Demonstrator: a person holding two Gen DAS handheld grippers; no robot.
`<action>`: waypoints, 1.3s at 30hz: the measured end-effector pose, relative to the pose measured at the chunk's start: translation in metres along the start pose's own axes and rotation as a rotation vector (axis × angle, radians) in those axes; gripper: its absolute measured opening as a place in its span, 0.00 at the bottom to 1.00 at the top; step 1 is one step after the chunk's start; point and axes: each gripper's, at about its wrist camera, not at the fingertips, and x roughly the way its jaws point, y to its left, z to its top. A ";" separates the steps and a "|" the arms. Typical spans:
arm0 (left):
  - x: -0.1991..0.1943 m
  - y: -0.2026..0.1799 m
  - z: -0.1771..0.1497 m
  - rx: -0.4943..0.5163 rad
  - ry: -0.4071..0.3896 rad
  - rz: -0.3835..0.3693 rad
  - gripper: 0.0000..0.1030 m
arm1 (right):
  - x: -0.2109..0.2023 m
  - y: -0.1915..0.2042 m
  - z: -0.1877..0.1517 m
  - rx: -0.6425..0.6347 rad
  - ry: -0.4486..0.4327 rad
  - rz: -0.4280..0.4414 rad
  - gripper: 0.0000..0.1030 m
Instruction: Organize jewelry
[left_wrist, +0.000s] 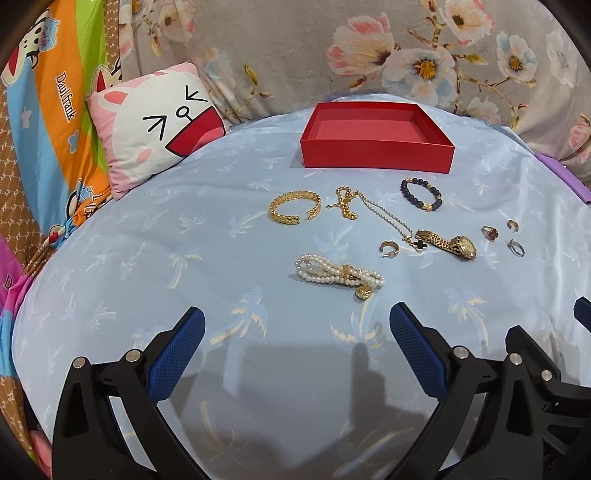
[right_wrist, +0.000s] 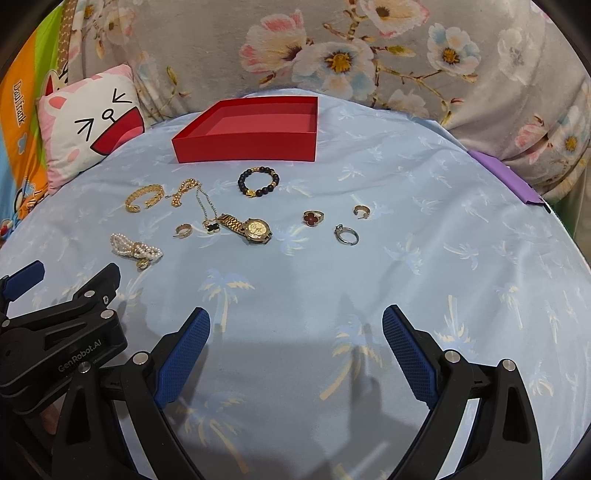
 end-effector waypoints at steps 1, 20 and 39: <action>0.000 0.000 0.000 0.000 0.000 0.000 0.95 | 0.000 0.000 0.000 0.000 0.000 -0.001 0.90; 0.000 0.001 0.000 -0.009 0.001 0.007 0.95 | -0.006 0.004 -0.001 -0.019 -0.032 -0.013 0.90; 0.000 0.000 0.000 -0.009 0.002 0.003 0.95 | -0.006 0.003 -0.001 -0.019 -0.031 -0.012 0.90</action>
